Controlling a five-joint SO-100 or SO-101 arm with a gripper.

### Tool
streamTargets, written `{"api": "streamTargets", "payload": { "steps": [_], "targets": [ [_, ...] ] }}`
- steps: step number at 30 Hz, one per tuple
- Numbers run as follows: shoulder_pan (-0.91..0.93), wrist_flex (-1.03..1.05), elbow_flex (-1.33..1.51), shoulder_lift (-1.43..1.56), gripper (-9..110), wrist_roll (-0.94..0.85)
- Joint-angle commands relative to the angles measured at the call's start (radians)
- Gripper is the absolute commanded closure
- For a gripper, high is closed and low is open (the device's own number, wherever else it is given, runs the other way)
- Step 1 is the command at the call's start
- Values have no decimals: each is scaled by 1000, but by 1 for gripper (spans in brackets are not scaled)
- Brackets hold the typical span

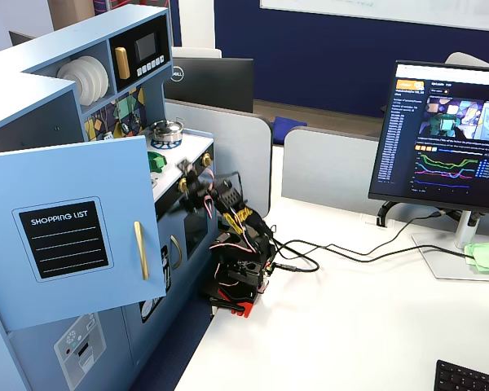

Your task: Take off the lid from the green recipient and place it on the counter

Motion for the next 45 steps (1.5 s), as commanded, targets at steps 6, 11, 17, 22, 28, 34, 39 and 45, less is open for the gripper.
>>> {"api": "streamTargets", "payload": {
  "steps": [6, 11, 17, 22, 28, 34, 39, 45],
  "targets": [
    [-193, -44, 538, 195, 90, 91],
    [-250, 48, 666, 242, 96, 135],
    [-293, 252, 667, 250, 101, 172],
    [-288, 342, 667, 261, 101, 239],
    [-287, 344, 667, 262, 98, 225],
    [-287, 344, 667, 262, 97, 225],
    [-287, 344, 667, 262, 97, 225],
    [-287, 344, 667, 262, 97, 225]
  ]
}}
